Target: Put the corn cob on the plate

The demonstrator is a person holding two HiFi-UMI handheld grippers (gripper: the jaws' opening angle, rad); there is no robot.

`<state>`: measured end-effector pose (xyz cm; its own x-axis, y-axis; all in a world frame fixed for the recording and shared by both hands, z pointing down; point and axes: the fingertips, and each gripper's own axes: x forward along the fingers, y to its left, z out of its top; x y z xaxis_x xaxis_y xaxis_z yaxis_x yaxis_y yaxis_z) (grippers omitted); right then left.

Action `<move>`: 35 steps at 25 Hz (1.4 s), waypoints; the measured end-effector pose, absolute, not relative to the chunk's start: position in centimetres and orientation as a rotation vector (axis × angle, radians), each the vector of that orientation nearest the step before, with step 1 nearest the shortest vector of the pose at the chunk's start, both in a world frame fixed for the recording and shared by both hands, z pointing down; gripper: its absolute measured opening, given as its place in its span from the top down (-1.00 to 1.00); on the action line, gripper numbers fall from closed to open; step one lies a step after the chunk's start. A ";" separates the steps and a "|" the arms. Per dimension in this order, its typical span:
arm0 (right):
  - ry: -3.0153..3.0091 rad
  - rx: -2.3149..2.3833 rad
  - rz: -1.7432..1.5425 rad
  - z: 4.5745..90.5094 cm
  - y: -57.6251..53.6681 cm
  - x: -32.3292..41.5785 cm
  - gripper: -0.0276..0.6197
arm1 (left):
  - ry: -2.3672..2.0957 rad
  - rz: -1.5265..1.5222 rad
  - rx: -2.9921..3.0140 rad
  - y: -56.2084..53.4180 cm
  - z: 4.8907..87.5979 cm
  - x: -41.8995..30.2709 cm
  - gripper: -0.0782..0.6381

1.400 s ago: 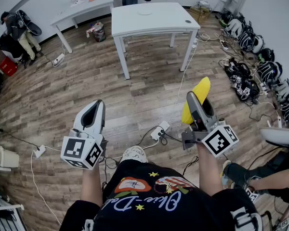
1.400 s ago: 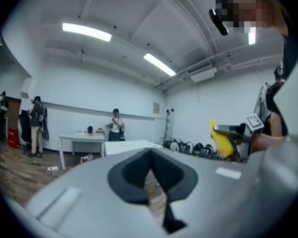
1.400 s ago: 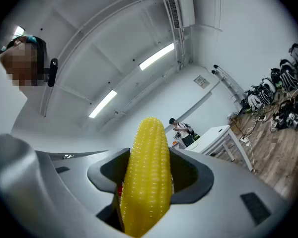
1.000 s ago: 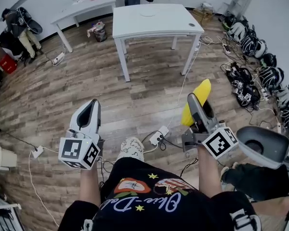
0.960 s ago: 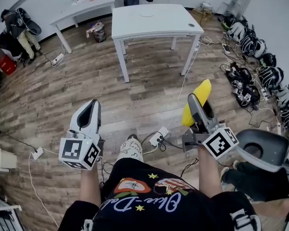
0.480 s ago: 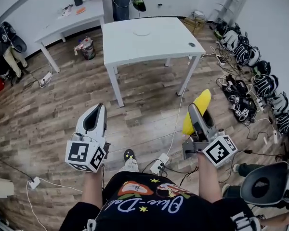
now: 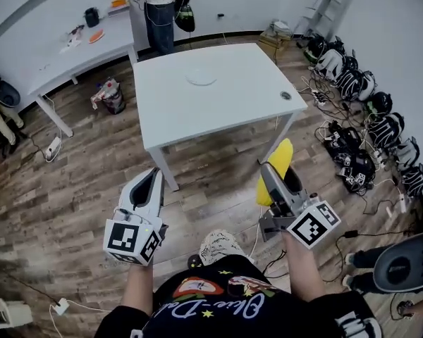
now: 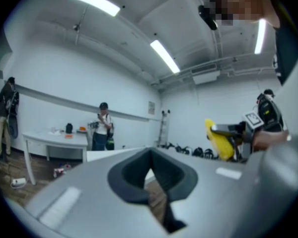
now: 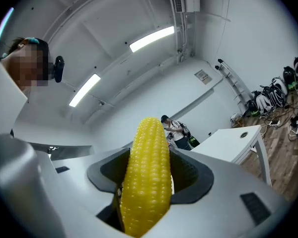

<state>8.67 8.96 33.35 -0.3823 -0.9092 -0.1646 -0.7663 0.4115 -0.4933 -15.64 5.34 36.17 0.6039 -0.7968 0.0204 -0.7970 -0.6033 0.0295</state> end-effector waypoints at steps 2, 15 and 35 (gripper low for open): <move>2.265 -1.439 -0.496 33.9 4.6 10.3 0.13 | -1.378 0.049 2.765 1.6 37.1 -14.4 0.79; 2.363 -1.294 -0.548 34.2 -28.3 15.9 0.13 | -1.516 -0.024 2.756 -24.9 34.5 -6.0 0.79; 3.144 -1.553 -0.704 55.1 -58.3 6.8 0.13 | -1.587 0.090 2.597 -44.4 38.3 -11.0 0.79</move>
